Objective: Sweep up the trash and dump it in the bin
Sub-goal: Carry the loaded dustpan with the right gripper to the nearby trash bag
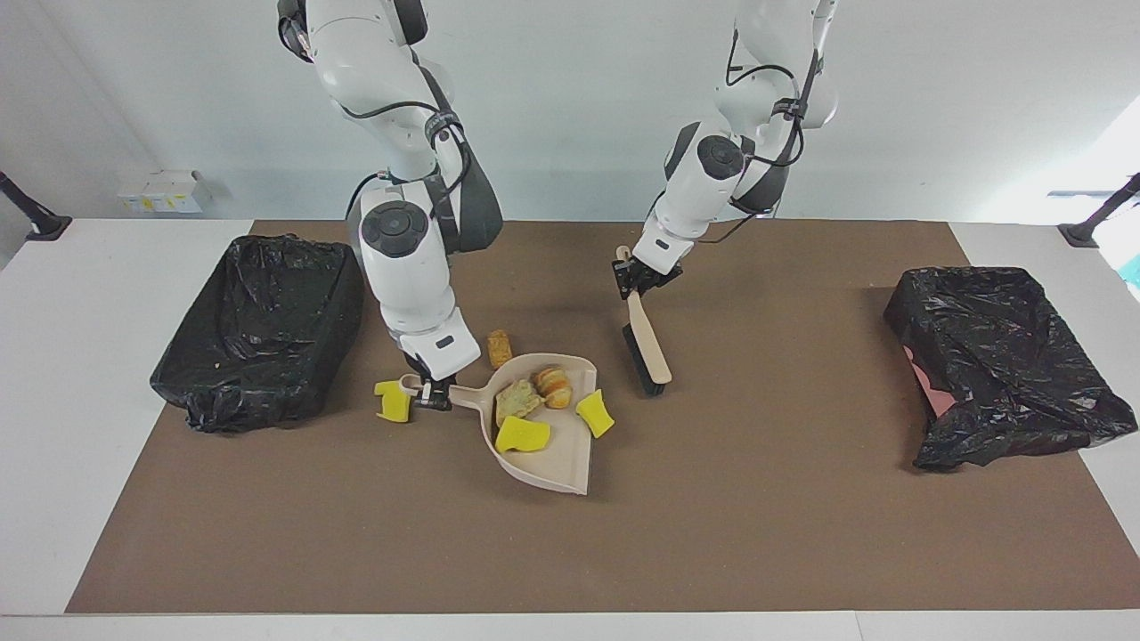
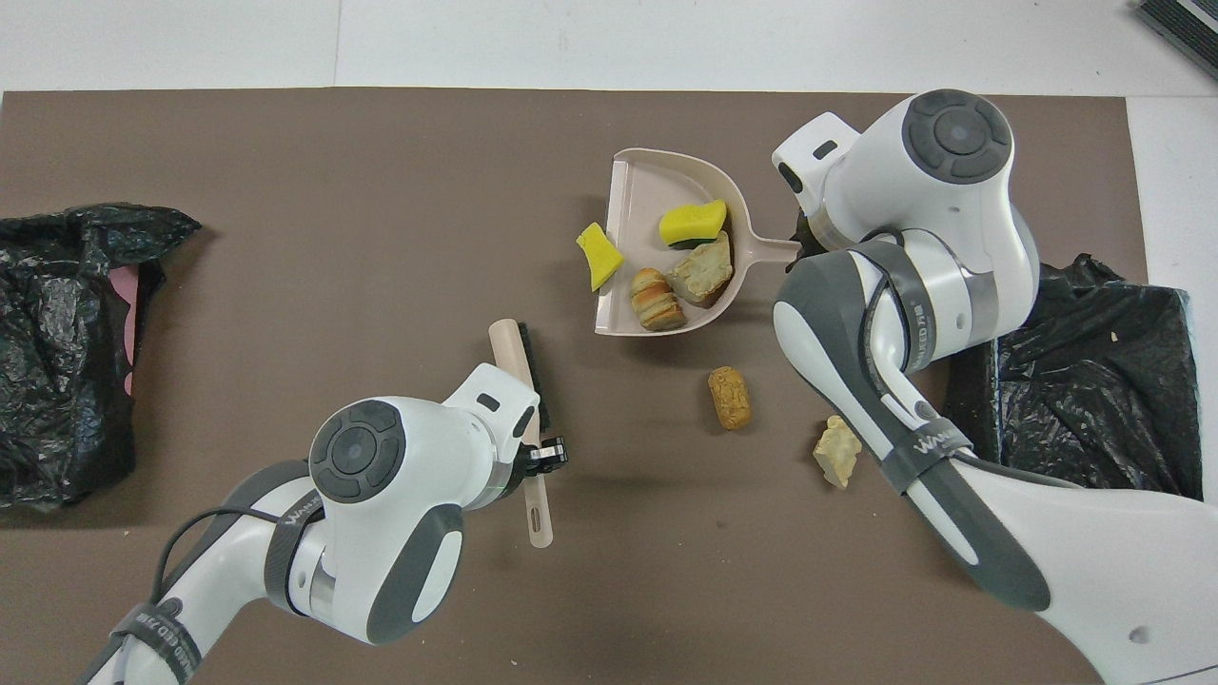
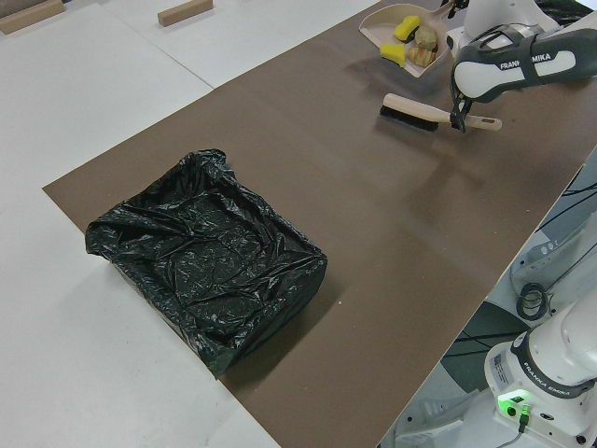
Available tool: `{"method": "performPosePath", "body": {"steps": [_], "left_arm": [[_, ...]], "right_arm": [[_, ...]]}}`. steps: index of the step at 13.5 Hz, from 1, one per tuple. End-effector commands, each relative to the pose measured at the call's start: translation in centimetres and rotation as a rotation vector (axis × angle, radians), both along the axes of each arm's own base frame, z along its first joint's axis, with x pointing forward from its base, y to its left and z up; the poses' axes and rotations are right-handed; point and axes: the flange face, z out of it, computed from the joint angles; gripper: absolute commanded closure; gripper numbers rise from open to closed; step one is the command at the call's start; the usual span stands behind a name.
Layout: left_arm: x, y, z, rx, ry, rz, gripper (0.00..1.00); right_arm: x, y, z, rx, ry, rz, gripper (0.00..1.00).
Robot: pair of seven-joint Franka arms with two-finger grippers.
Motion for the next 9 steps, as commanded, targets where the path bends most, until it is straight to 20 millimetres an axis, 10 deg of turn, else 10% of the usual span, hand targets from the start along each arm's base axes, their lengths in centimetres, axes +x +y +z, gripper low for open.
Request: {"method": "performPosePath", "body": {"steps": [1,5,9], "left_arm": [[-2.8,-2.1,0.9,0.085,-0.027,-0.027,1.00],[-8.1,-4.6,1.6,0.226,-0.062,-0.094,1.00],[-12.8,-3.0,0.0,0.288,-0.073,-0.158,1.00]], "right_arm": [[-0.8,-5.2,4.3,0.046,0.013,-0.027,1.00],[-1.6,-18.3,7.1,0.086,0.029,-0.022,1.00],[-4.7,-27.8,9.1,0.082,0.057,0.038,1.00]]}}
